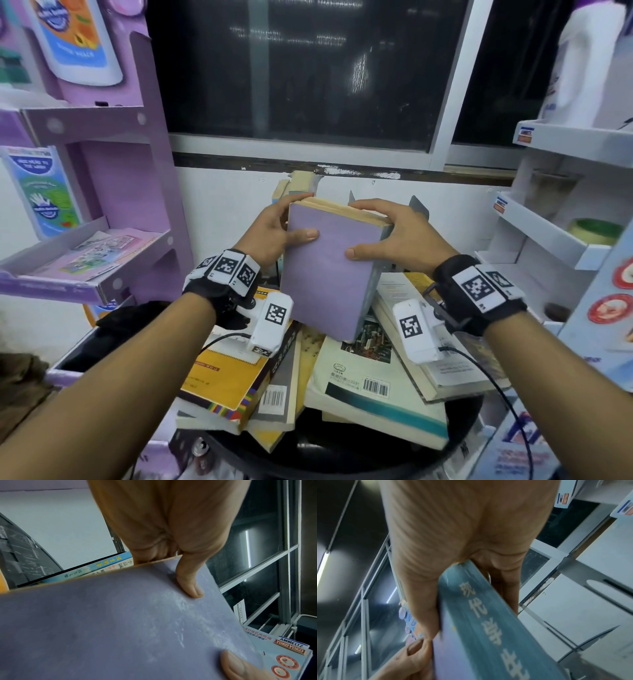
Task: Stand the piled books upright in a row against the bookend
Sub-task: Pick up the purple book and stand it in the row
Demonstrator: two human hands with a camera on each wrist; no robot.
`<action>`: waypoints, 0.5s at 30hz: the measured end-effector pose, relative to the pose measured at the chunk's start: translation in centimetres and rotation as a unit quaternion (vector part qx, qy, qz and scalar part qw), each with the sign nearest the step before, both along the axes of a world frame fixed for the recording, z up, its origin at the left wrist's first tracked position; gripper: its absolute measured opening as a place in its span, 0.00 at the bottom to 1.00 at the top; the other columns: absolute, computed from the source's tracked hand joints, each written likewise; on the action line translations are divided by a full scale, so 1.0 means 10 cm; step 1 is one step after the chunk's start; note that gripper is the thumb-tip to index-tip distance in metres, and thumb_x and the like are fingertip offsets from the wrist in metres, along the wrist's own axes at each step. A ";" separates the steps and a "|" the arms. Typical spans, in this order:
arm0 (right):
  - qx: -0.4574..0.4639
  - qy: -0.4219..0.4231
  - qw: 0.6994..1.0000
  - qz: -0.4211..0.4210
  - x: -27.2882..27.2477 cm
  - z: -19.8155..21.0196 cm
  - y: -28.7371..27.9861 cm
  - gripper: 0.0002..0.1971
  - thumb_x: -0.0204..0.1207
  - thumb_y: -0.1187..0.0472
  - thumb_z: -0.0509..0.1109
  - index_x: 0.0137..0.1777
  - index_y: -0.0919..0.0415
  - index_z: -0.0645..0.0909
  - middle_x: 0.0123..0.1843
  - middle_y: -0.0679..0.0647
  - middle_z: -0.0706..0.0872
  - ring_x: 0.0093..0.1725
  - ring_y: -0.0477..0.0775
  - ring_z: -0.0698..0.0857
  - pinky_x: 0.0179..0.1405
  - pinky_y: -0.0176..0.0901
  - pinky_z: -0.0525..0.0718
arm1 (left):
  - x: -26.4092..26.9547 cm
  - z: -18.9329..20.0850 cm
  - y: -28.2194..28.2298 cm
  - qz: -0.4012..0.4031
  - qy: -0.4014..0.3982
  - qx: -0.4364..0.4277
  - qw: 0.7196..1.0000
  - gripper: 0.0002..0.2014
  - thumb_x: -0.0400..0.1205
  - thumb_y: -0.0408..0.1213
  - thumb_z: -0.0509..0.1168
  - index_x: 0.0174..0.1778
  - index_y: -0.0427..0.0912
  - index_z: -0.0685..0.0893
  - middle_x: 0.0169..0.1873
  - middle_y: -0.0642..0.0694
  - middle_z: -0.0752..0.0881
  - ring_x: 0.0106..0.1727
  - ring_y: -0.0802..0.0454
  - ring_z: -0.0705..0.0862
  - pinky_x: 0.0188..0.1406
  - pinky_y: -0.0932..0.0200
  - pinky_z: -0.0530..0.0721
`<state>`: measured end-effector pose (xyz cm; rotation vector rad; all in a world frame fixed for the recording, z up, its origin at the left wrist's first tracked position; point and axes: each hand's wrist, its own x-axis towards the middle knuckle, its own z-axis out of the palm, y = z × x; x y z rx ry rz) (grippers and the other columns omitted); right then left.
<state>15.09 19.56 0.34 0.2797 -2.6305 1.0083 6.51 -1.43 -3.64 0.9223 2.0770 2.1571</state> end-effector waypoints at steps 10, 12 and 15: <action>0.021 0.032 0.999 -0.001 0.07 0.00 -0.45 0.35 0.66 0.54 0.80 0.74 0.51 0.74 0.52 0.46 0.86 0.46 0.42 0.84 0.42 0.25 0.79 | -0.03 0.04 -0.30 -0.063 -0.010 0.001 0.998 0.30 0.75 0.29 0.68 0.75 0.38 0.72 0.66 0.36 0.81 0.66 0.44 0.82 0.62 0.51 0.83; 0.035 0.030 0.999 -0.004 0.07 -0.06 -0.55 0.35 0.66 0.52 0.78 0.75 0.51 0.73 0.56 0.50 0.87 0.52 0.49 0.85 0.52 0.36 0.82 | -0.03 0.02 -0.35 -0.065 -0.015 -0.003 0.998 0.31 0.74 0.29 0.68 0.75 0.39 0.72 0.66 0.39 0.82 0.66 0.47 0.82 0.64 0.54 0.82; 0.039 0.024 0.999 -0.010 0.02 -0.14 -0.66 0.36 0.66 0.51 0.76 0.76 0.50 0.72 0.58 0.52 0.87 0.57 0.53 0.84 0.58 0.45 0.84 | -0.04 -0.01 -0.42 -0.049 -0.029 -0.005 0.998 0.32 0.71 0.32 0.73 0.72 0.41 0.74 0.64 0.43 0.84 0.65 0.50 0.82 0.62 0.56 0.82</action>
